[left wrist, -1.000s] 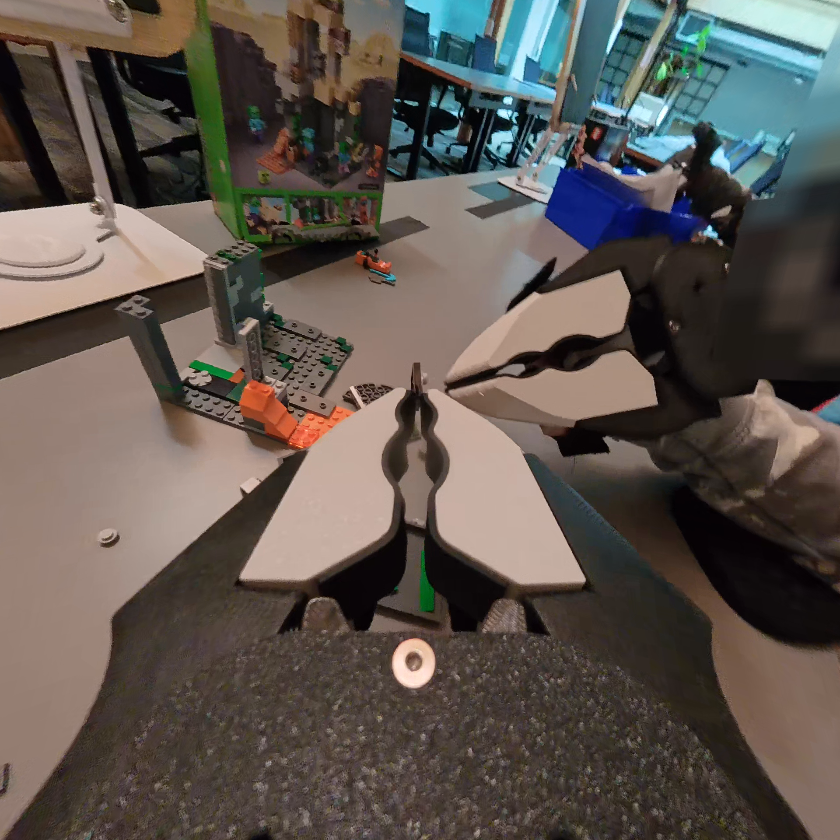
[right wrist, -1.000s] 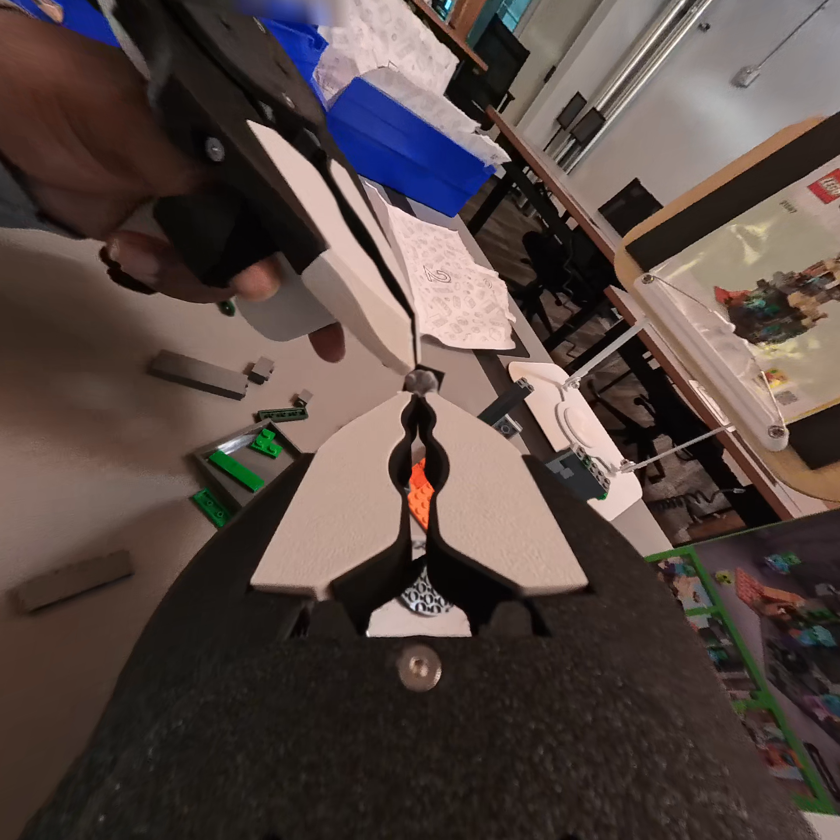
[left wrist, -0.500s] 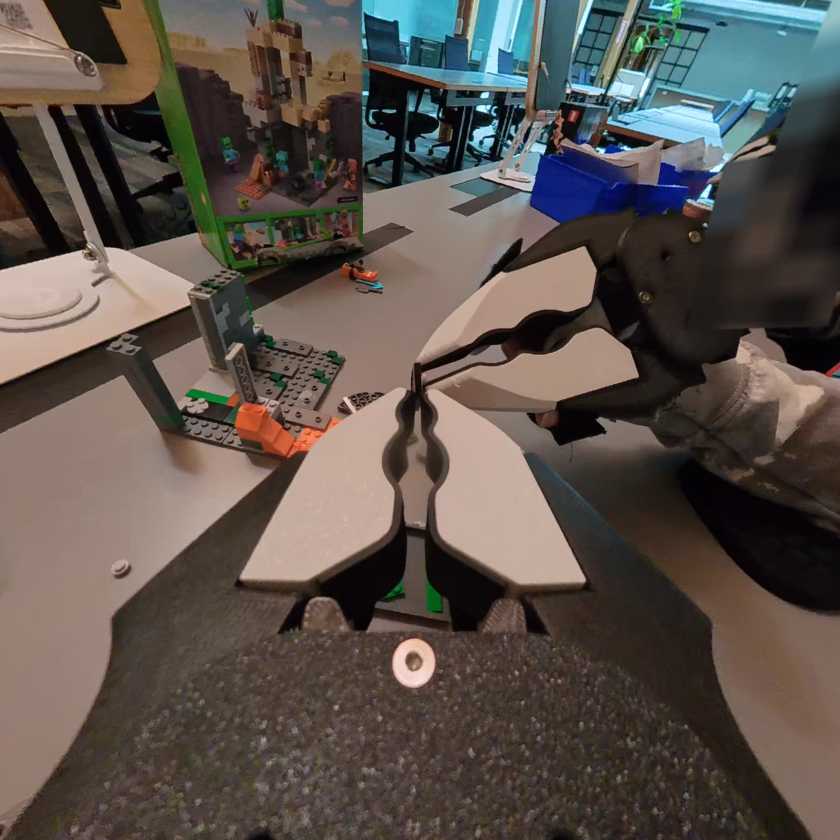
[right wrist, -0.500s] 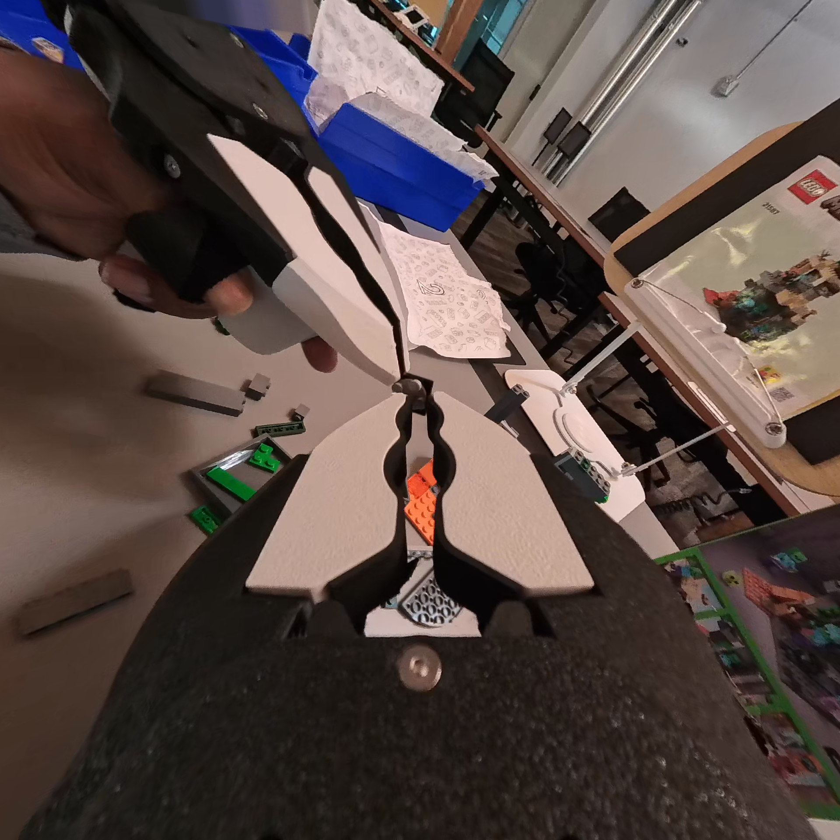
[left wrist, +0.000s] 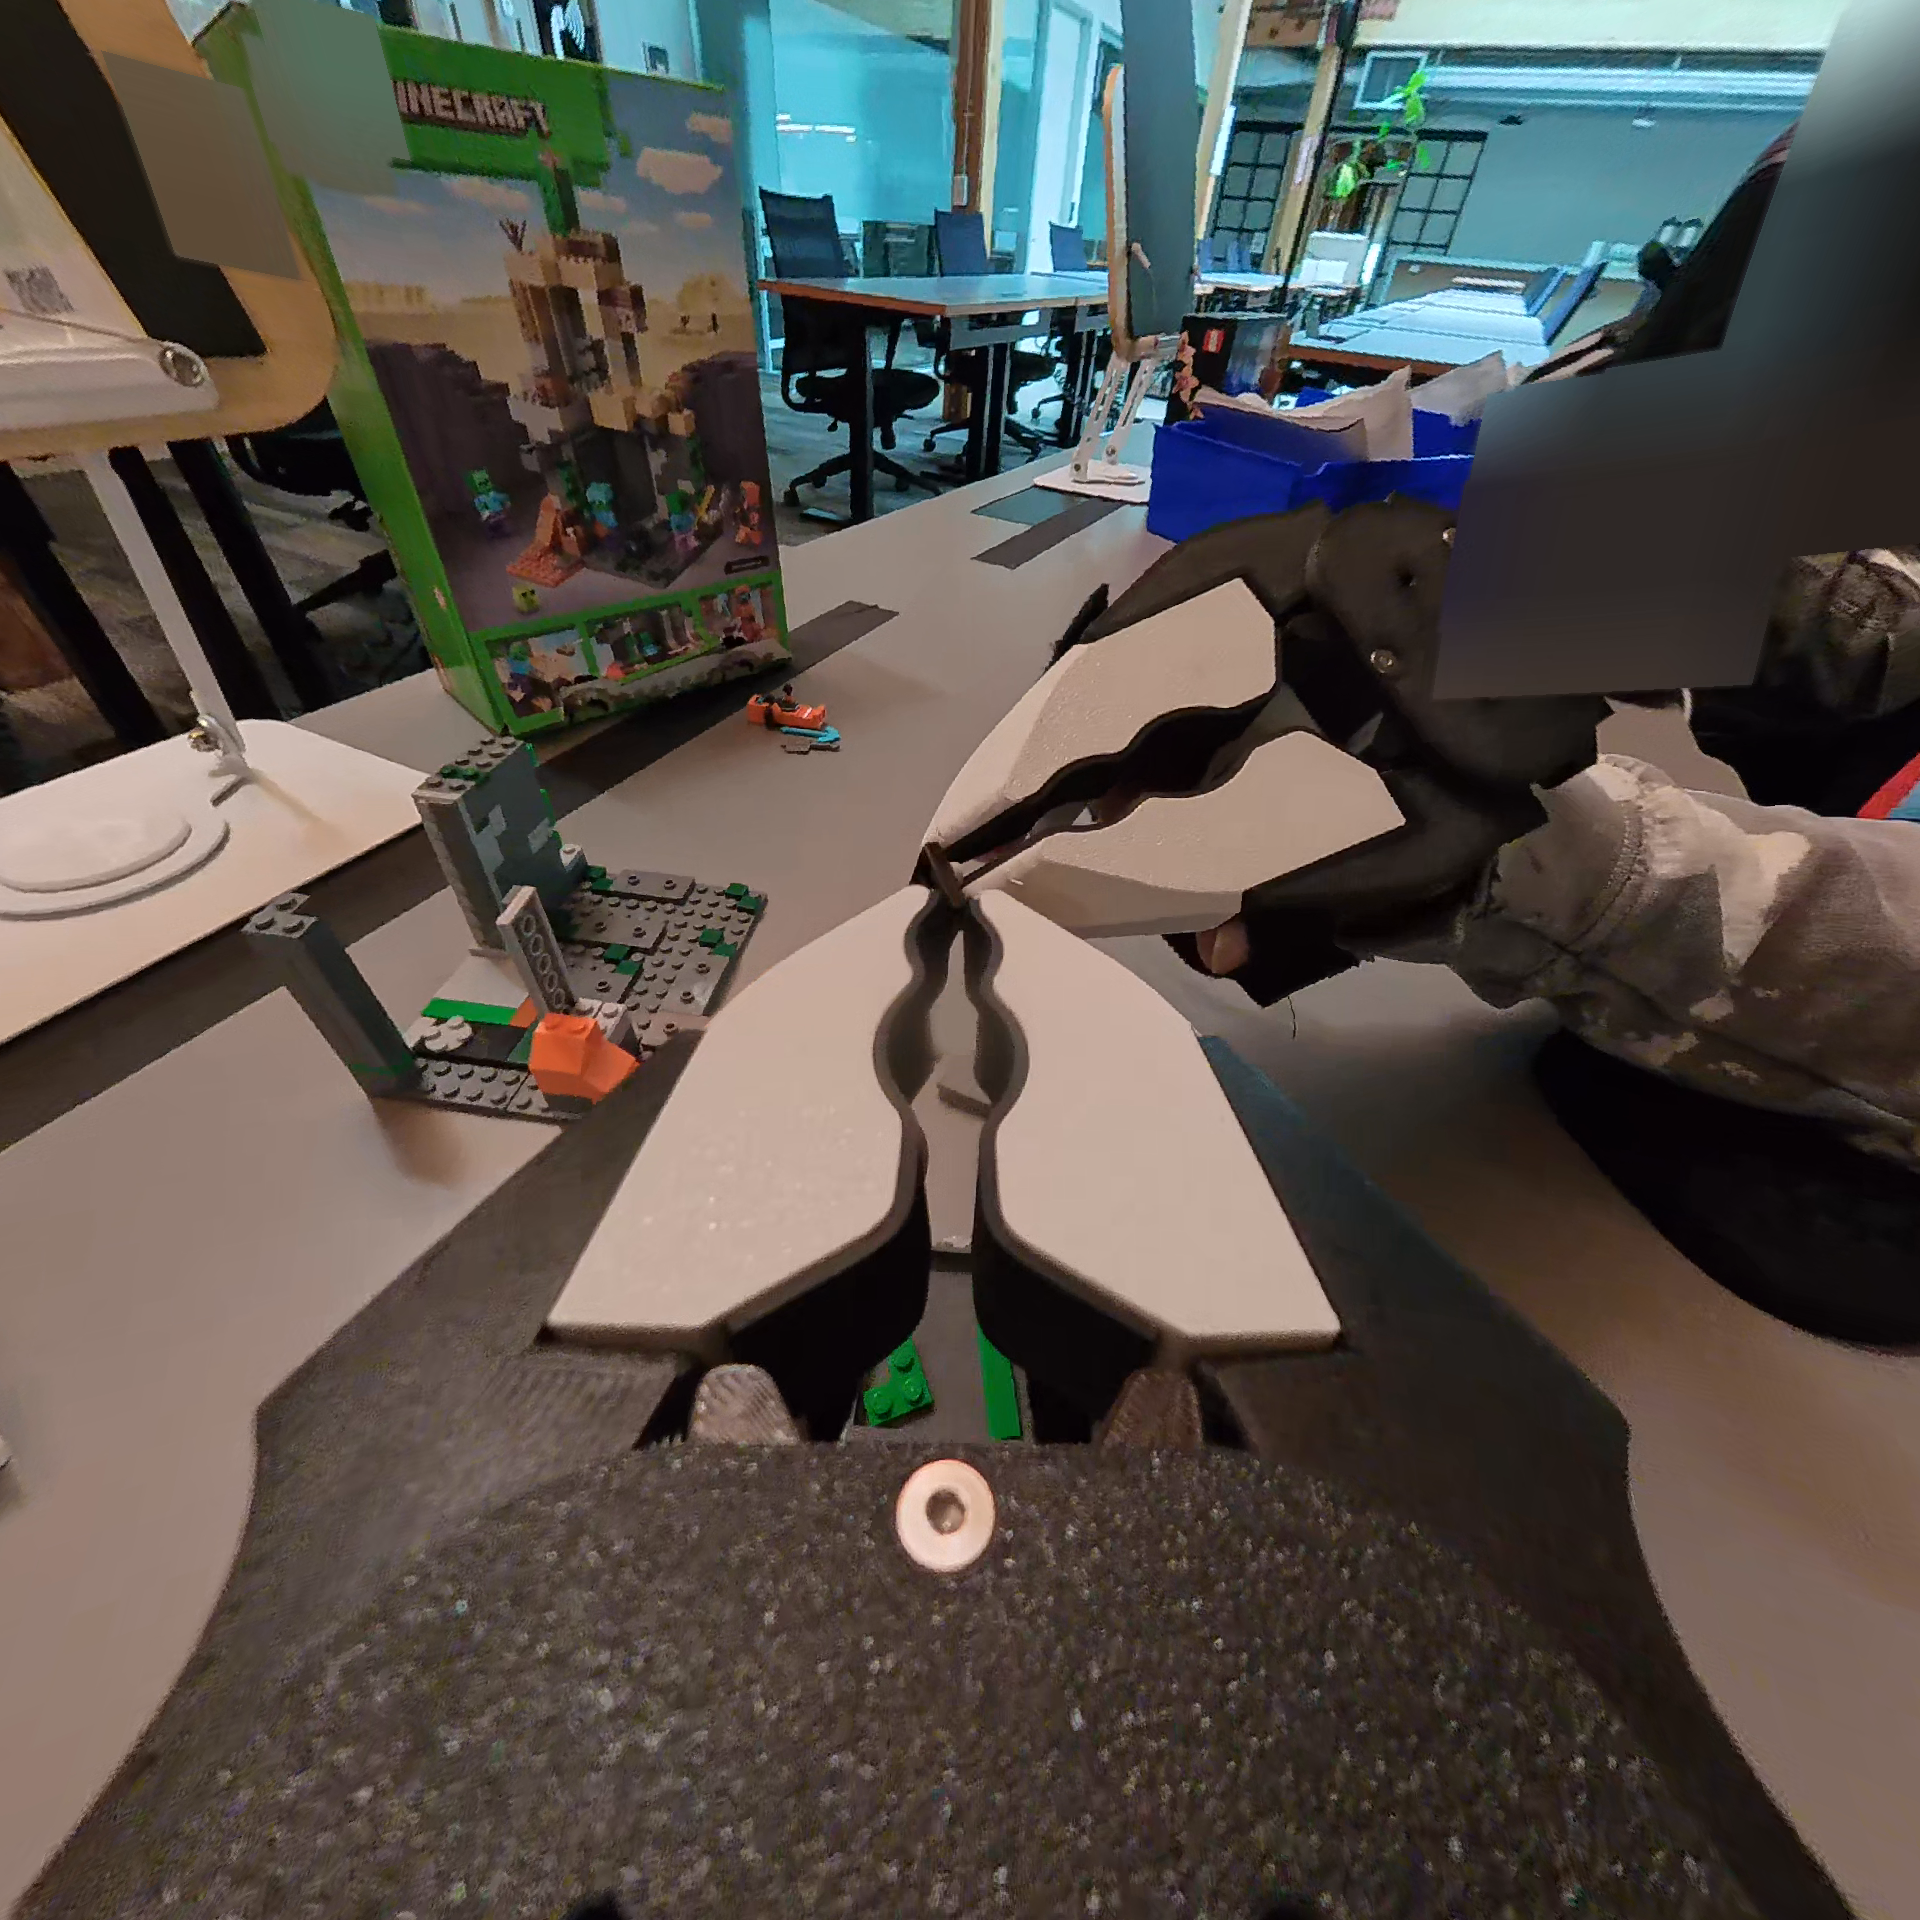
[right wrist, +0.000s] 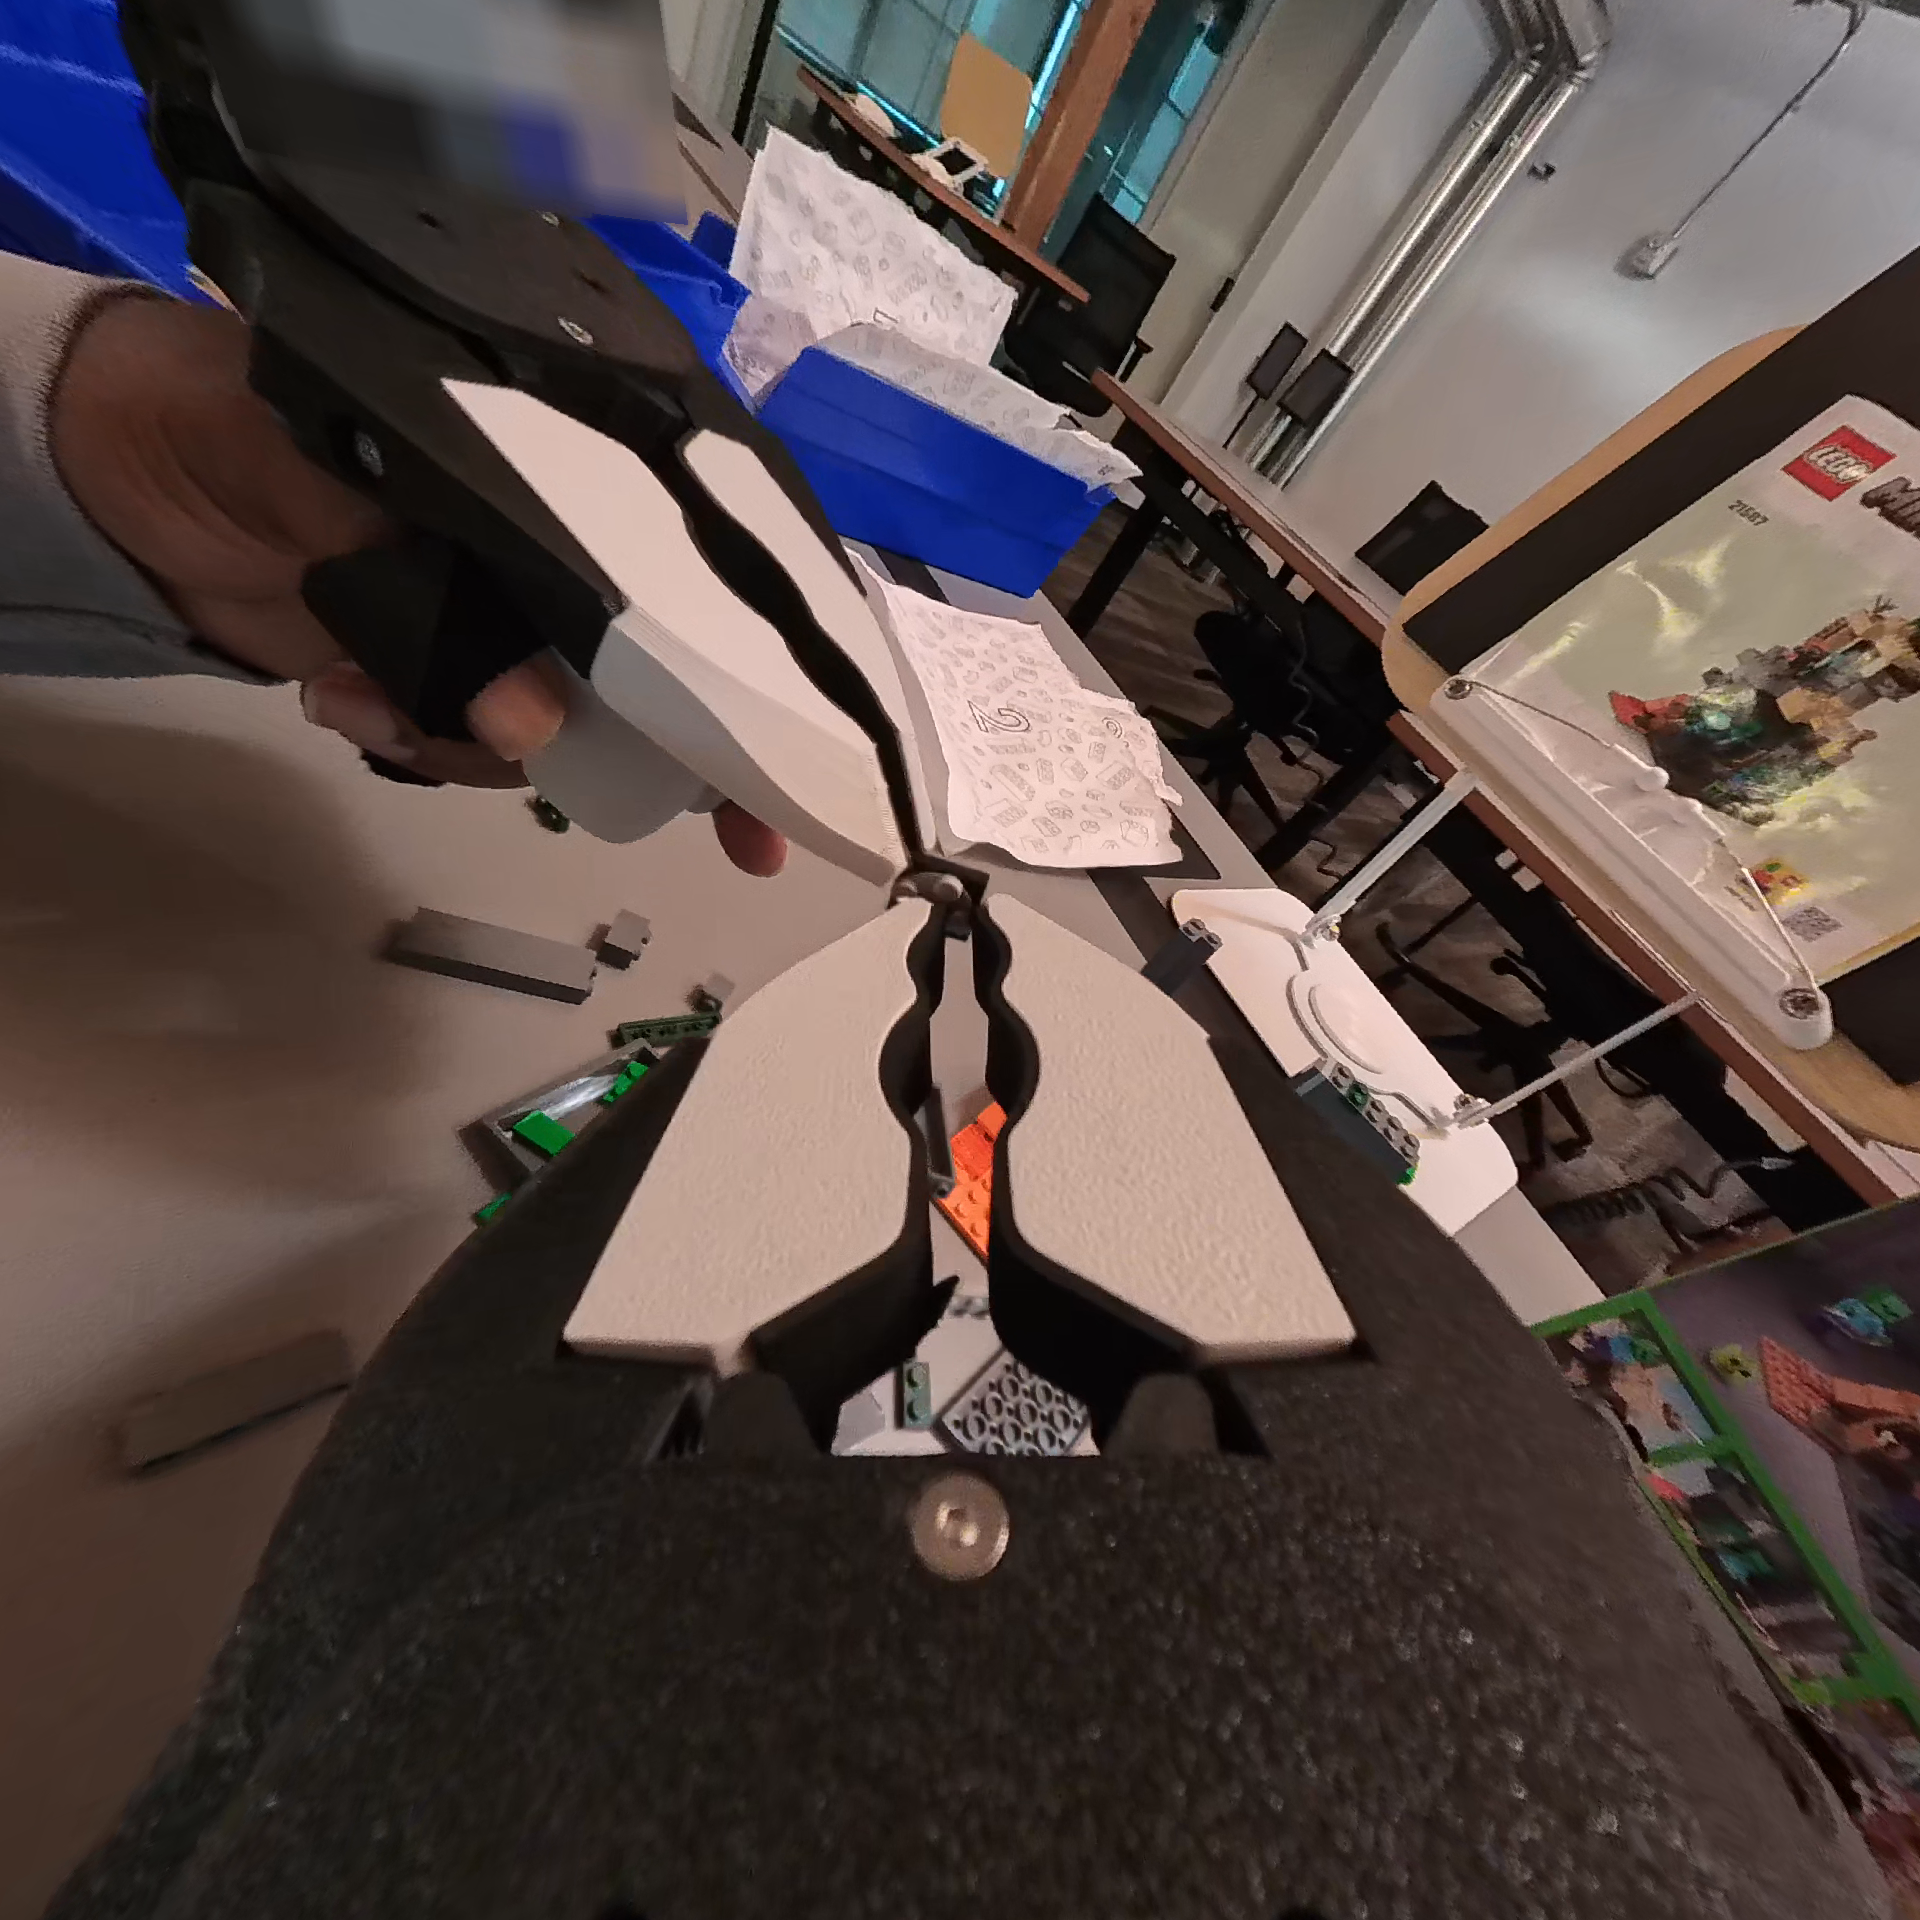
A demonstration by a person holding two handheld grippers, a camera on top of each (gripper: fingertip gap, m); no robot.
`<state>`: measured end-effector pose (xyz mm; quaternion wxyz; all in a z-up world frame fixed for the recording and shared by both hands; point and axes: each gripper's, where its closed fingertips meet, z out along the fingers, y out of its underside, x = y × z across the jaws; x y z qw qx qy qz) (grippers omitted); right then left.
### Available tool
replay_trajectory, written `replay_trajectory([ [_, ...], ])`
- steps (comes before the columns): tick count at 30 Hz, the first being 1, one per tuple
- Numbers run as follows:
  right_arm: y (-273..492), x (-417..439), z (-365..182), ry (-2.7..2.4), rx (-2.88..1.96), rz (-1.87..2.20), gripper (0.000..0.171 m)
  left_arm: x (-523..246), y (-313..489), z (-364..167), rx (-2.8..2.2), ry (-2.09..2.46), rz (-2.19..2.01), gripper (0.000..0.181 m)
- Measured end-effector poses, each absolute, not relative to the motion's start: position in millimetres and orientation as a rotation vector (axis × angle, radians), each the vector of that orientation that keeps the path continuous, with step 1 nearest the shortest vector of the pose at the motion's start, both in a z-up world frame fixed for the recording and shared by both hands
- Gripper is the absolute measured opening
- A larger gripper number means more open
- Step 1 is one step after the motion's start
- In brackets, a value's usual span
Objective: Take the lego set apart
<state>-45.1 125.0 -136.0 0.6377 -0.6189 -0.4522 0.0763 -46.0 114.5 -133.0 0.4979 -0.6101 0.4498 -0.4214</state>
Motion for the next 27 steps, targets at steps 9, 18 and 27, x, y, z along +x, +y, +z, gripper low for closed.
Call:
replay_trajectory([
  [9, 118, -47, -131, -1.038, -1.399, 0.243, 0.0, -46, 114, -128, -1.462, 1.065, -1.044, 0.003],
  [18, 123, -42, -128, -0.979, -1.41, 0.251, 0.0, -51, 122, -128, -1.486, 1.022, -1.029, 0.003],
  [27, 121, -46, -130, -0.994, -1.407, 0.267, 0.01, -49, 114, -124, -1.424, 1.069, -1.03, 0.003],
])
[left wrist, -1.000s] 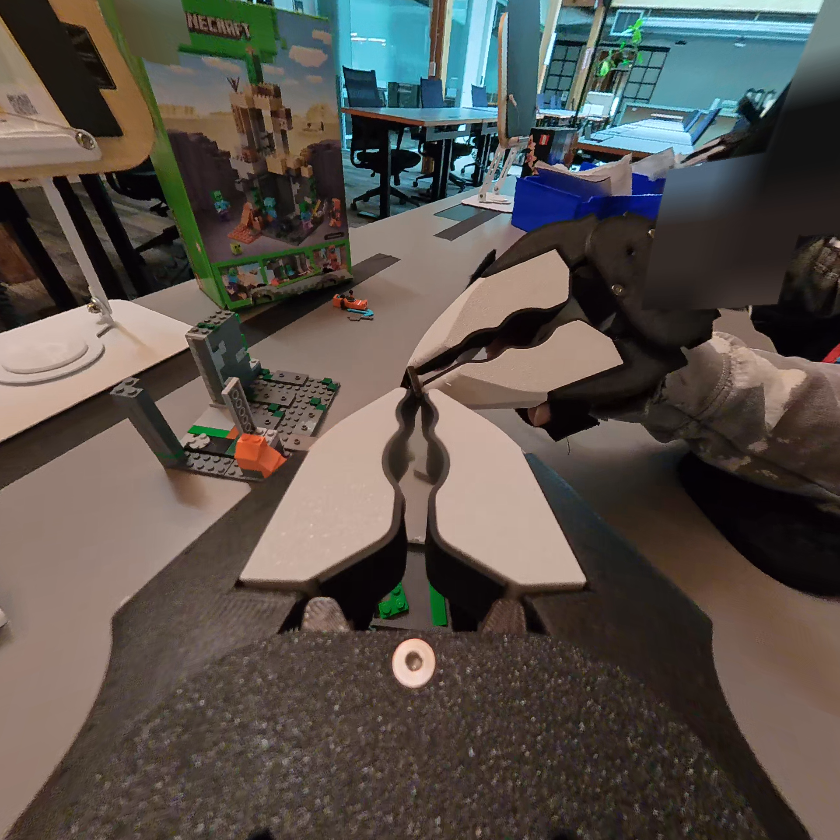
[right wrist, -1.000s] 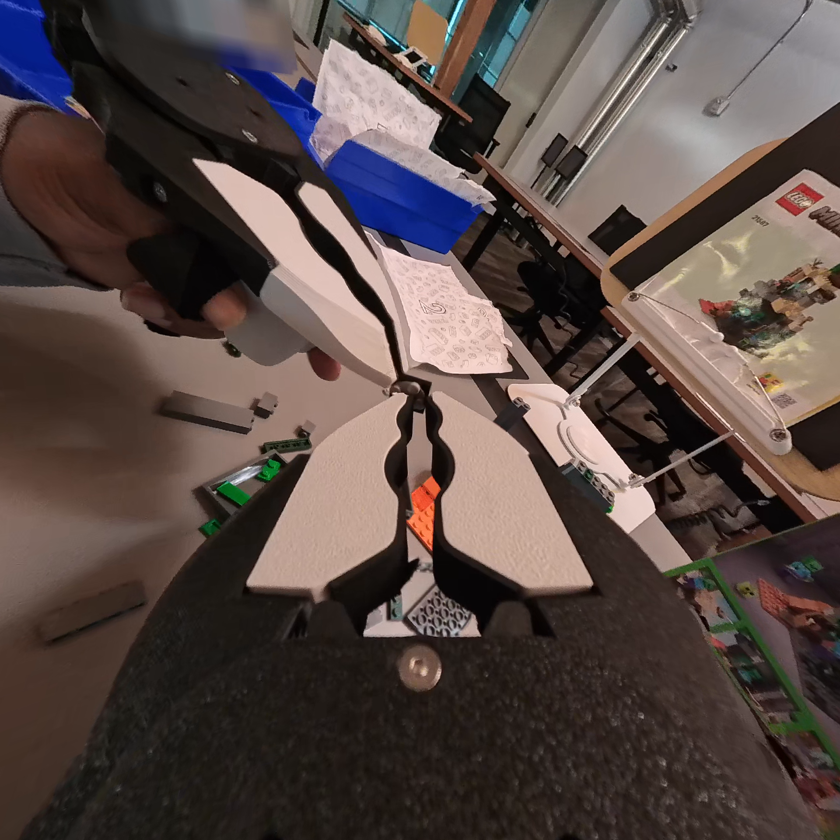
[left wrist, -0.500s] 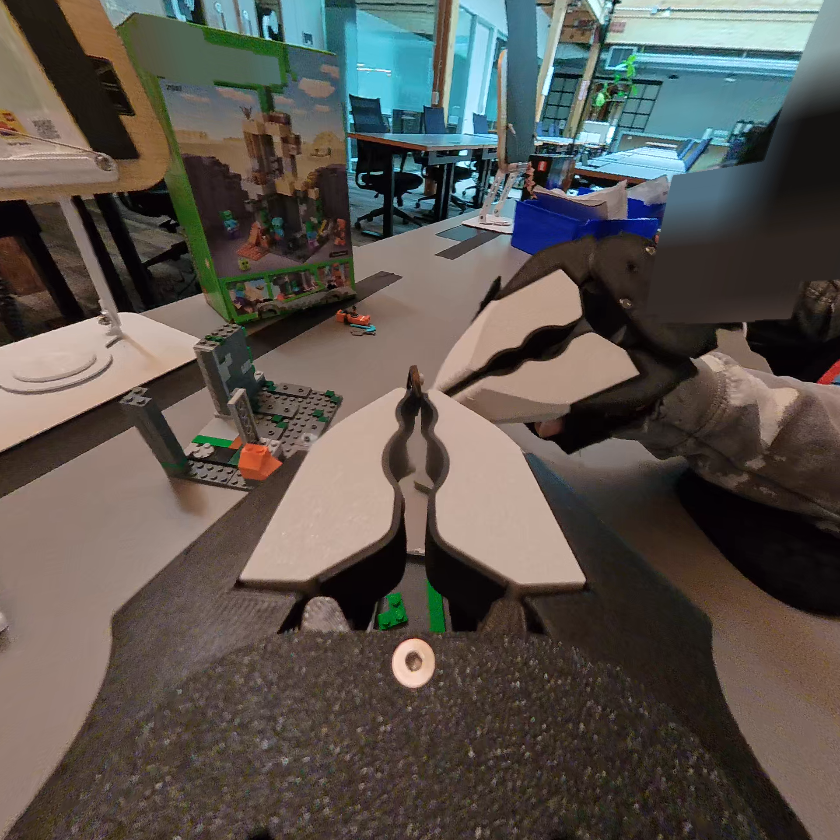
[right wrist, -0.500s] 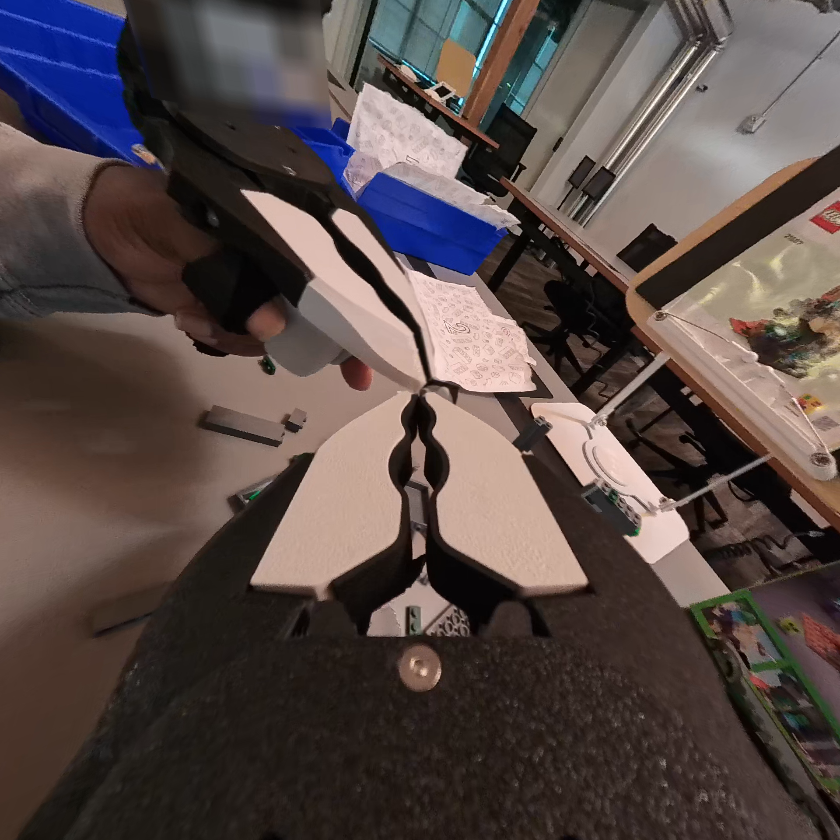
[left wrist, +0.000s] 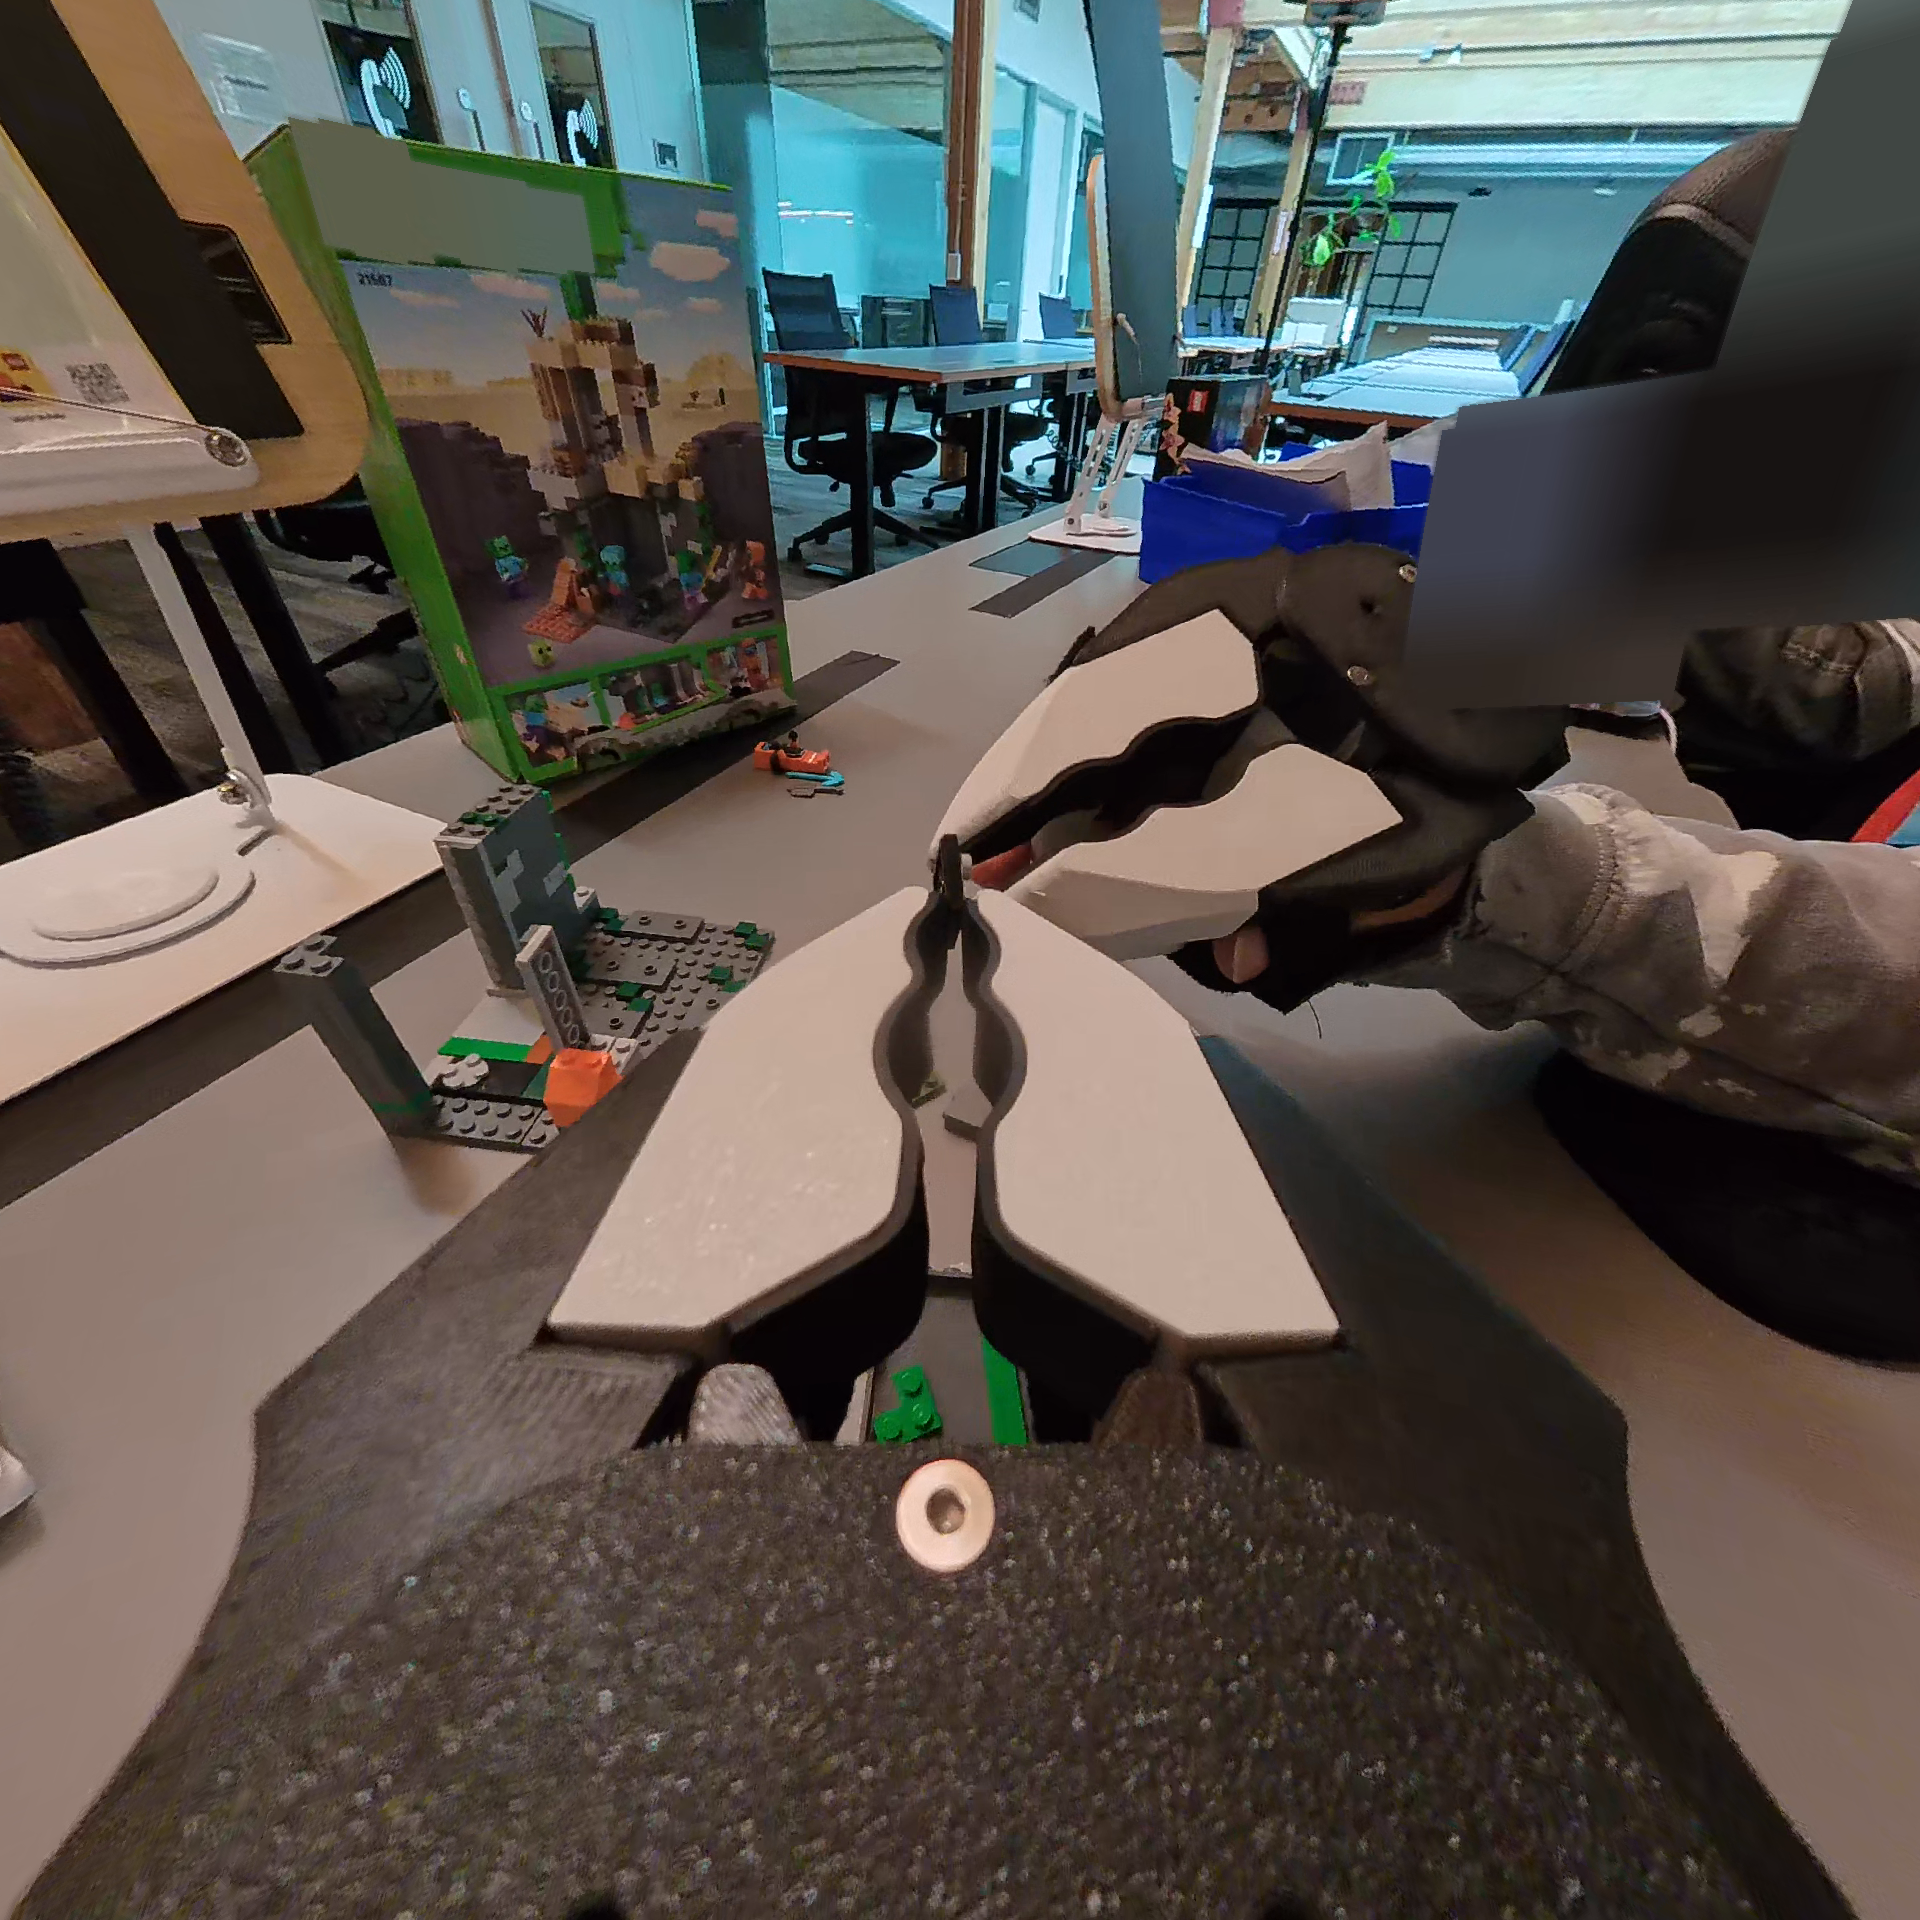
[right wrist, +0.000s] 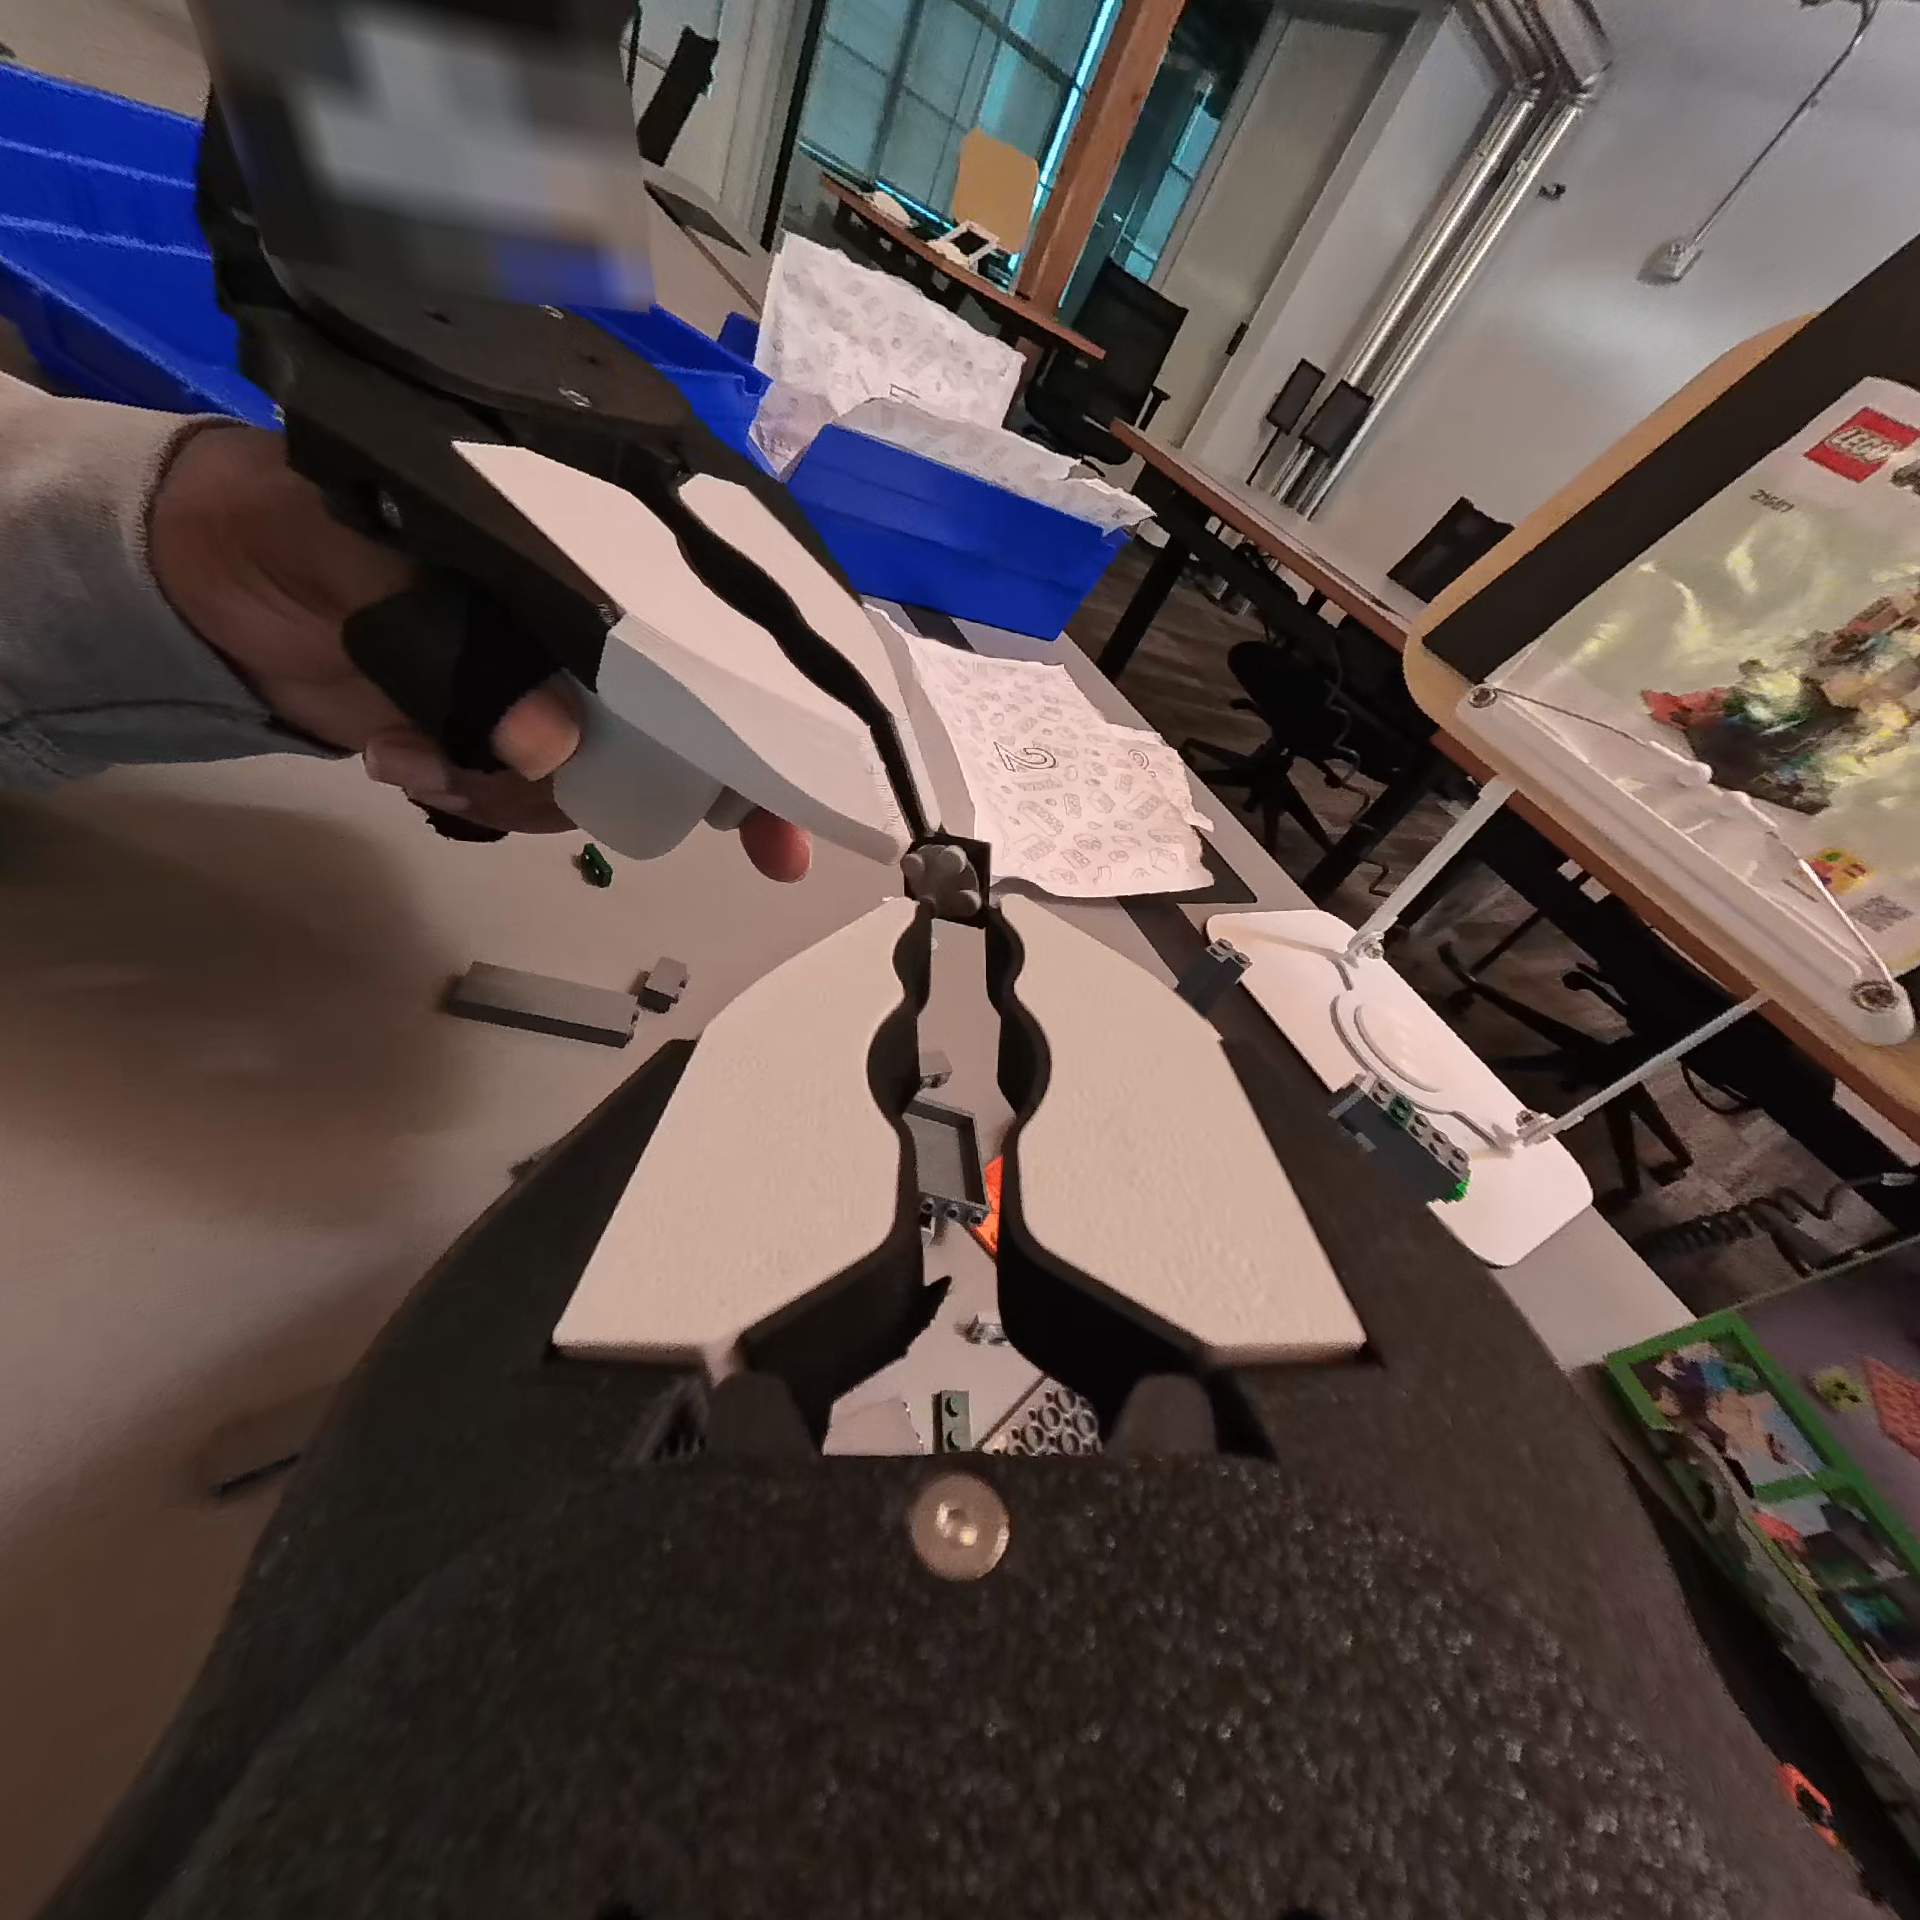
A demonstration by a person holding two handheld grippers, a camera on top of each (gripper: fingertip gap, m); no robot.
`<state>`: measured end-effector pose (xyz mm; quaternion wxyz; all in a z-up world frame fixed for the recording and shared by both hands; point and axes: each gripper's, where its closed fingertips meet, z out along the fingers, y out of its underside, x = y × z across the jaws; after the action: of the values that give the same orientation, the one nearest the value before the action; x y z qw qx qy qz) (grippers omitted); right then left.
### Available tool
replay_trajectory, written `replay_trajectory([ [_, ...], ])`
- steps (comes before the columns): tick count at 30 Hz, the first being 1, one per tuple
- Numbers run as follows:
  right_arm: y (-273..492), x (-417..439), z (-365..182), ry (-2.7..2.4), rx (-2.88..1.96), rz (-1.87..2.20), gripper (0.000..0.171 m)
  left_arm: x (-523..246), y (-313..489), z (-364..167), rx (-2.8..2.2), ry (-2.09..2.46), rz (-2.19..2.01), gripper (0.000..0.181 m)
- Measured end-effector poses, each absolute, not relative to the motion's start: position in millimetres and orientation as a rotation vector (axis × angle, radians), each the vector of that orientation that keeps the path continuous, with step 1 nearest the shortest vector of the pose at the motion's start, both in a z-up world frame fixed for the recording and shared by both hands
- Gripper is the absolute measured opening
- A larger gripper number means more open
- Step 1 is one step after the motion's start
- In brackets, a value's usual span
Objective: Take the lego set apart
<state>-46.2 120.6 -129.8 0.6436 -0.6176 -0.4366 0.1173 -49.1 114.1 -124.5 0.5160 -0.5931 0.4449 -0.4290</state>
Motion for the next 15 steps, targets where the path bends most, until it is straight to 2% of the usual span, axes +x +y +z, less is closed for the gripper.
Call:
replay_trajectory([
  [10, 119, -45, -137, -1.101, -1.397, 0.088, 0.011, -46, 113, -136, -1.409, 1.187, -0.82, 0.003],
  [15, 116, -49, -127, -1.083, -1.341, 0.048, 0.0, -42, 115, -137, -1.418, 1.166, -0.793, 0.003],
])
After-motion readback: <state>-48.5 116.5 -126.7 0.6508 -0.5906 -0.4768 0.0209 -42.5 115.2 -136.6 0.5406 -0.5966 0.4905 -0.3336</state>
